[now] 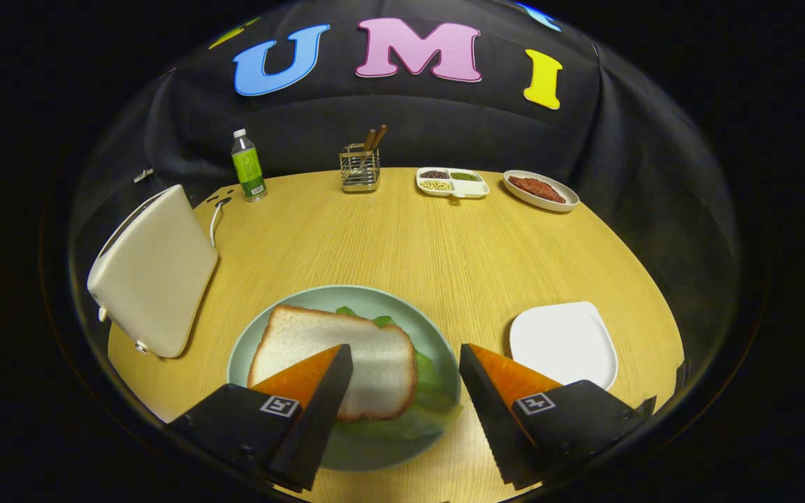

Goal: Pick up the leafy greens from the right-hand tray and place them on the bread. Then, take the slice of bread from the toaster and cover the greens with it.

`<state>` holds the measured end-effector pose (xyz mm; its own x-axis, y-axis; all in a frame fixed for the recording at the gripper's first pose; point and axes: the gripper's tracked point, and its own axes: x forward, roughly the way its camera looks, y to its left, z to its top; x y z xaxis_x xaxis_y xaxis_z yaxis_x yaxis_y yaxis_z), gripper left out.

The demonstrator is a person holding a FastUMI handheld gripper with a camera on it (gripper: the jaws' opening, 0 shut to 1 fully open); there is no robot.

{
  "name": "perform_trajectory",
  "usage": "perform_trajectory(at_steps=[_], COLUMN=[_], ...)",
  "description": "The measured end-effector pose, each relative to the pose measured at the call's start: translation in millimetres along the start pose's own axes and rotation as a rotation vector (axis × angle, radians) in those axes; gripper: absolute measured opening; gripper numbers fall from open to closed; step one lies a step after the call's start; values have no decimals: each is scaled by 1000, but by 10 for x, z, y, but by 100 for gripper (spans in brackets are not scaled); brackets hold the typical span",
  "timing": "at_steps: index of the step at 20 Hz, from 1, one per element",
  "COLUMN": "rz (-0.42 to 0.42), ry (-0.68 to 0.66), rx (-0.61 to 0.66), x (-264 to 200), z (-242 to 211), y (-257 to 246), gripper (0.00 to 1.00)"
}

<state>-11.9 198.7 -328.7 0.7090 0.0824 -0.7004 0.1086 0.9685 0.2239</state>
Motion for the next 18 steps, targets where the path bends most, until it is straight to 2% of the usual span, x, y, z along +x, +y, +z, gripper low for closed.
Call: perform_trajectory(at_steps=[2,8,18], rz=[0,1,68], ry=[-6,-71,-283], rx=[-3,-32,-106], x=[-36,-263,-1007], z=[17,247,1372], y=[-13,-156,-368], gripper=[100,99,99])
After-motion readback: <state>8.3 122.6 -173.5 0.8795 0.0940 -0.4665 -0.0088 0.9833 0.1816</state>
